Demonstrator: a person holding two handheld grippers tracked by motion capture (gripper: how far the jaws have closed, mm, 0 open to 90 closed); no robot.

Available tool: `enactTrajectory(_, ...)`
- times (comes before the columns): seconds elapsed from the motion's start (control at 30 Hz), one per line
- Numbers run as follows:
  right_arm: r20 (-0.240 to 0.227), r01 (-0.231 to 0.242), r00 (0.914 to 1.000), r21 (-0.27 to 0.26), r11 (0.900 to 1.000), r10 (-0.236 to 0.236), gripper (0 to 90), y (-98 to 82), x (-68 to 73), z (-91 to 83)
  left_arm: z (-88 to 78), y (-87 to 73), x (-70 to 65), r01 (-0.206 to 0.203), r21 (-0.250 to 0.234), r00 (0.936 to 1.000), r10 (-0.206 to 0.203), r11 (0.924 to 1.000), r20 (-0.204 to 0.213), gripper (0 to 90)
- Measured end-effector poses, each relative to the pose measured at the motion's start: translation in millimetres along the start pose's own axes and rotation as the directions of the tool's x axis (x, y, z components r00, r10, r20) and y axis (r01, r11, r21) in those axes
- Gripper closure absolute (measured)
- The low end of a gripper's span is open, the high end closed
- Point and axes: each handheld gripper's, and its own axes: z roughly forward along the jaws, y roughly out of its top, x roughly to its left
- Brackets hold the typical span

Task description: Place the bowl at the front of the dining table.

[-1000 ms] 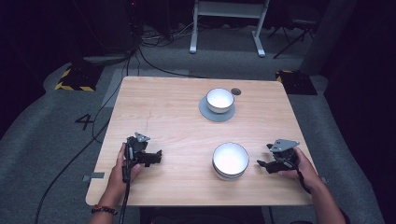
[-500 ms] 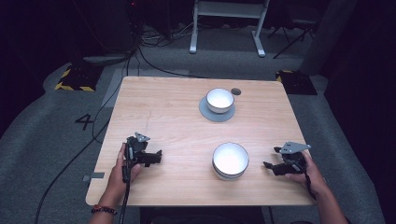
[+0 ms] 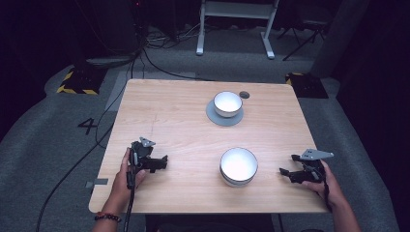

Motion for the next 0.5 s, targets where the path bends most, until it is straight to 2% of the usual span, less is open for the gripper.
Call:
enactTrajectory(0.17, 0.007, -0.029, 0.9996, 0.007, 1.000, 0.029, 16.1, -2.9, -5.2, -3.1, 0.4, -0.1, 0.2, 0.000, -0.004, 1.0000, 0.000, 1.0000, 0.005, 0.0)
enactTrajectory(0.5, 0.004, -0.023, 0.9997, 0.006, 1.000, 0.023, 15.9, -2.7, -5.2, -2.7, 0.4, -0.1, 0.1, 0.000, -0.005, 1.0000, 0.000, 1.0000, 0.005, 0.0)
